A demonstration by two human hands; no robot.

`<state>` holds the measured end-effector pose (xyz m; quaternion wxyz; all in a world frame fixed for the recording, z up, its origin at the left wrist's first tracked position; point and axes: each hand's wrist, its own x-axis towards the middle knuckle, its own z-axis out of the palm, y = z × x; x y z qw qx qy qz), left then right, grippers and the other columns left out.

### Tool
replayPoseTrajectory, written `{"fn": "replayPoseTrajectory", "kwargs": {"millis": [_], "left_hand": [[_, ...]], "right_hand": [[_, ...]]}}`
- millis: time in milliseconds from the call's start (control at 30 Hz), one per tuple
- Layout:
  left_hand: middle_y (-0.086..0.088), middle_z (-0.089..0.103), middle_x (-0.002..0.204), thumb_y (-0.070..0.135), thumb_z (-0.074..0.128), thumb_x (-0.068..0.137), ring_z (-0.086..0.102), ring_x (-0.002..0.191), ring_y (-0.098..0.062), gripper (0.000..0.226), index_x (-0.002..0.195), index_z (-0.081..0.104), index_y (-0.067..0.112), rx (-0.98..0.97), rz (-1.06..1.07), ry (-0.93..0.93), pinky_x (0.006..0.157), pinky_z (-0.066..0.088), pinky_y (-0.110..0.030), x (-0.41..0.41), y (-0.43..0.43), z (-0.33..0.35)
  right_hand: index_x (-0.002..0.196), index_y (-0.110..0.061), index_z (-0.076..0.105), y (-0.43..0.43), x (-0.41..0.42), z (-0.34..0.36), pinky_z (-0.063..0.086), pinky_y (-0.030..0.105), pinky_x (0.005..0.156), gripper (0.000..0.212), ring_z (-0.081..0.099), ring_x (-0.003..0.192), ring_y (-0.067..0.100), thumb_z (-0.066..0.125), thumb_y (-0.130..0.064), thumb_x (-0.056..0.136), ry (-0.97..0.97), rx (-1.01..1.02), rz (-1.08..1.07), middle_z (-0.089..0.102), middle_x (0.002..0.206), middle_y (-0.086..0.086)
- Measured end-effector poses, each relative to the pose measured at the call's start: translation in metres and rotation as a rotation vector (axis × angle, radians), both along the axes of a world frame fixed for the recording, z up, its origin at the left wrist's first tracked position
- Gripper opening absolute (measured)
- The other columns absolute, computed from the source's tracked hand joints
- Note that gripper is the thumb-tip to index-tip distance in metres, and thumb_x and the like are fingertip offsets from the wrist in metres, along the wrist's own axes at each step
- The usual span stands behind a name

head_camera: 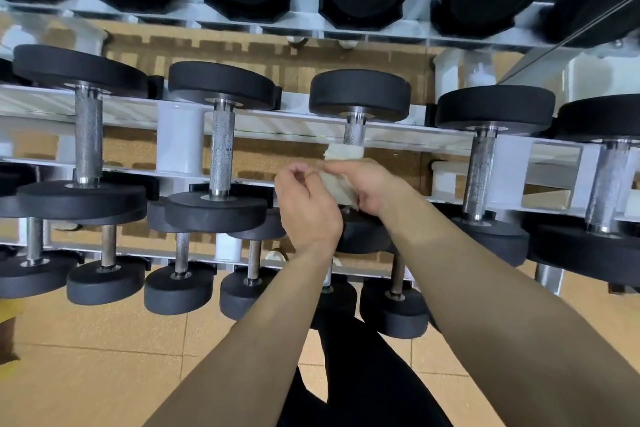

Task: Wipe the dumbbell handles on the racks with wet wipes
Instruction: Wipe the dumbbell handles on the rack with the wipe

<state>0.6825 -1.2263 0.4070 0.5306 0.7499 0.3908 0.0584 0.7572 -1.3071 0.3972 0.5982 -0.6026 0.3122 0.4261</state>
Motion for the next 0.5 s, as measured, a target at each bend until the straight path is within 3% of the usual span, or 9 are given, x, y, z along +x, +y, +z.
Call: {"fn": "replayPoseTrajectory", "kwargs": {"millis": [100,200,267,400,500], "left_hand": [[-0.001,0.060,0.105,0.036,0.039,0.095,0.055,0.093,-0.017,0.020,0.101,0.054,0.022,-0.002,-0.001,-0.005,0.080,0.039,-0.029,0.000,0.000,0.002],[0.000,0.059,0.107,0.032,0.042,0.099,0.054,0.095,-0.016,0.013,0.100,0.052,0.025,-0.016,-0.020,0.018,0.082,0.038,-0.029,0.001,0.000,0.003],[-0.001,0.059,0.107,0.027,0.044,0.102,0.054,0.095,-0.015,0.009,0.100,0.052,0.025,-0.023,-0.021,0.022,0.082,0.037,-0.027,0.001,0.000,0.004],[0.002,0.058,0.105,0.024,0.044,0.102,0.051,0.089,-0.009,0.008,0.100,0.052,0.024,-0.023,-0.010,0.046,0.075,0.035,-0.019,0.002,0.000,0.005],[0.002,0.057,0.105,0.026,0.043,0.103,0.053,0.093,-0.014,0.010,0.100,0.053,0.023,-0.035,-0.007,0.061,0.078,0.036,-0.024,0.002,-0.001,0.007]], "right_hand": [[0.092,-0.009,0.075,-0.003,0.004,-0.005,0.059,0.036,0.076,0.019,0.072,0.079,0.021,0.085,-0.019,0.079,0.040,0.171,-0.102,0.075,0.092,0.010],[0.084,-0.012,0.069,-0.002,0.015,-0.006,0.053,0.027,0.053,0.019,0.063,0.056,0.013,0.084,-0.021,0.079,0.035,0.216,-0.180,0.065,0.066,0.001],[0.080,-0.014,0.062,0.000,0.026,-0.003,0.046,0.024,0.047,0.020,0.050,0.048,0.011,0.080,-0.021,0.084,0.023,0.239,-0.236,0.056,0.057,-0.002],[0.075,-0.015,0.058,0.004,0.028,-0.001,0.043,0.025,0.047,0.023,0.047,0.048,0.012,0.079,-0.017,0.085,-0.089,0.172,-0.281,0.053,0.056,-0.002],[0.076,-0.011,0.065,0.000,0.009,-0.003,0.053,0.031,0.061,0.020,0.060,0.060,0.020,0.083,-0.016,0.081,-0.160,0.059,-0.077,0.062,0.064,0.006]]}}
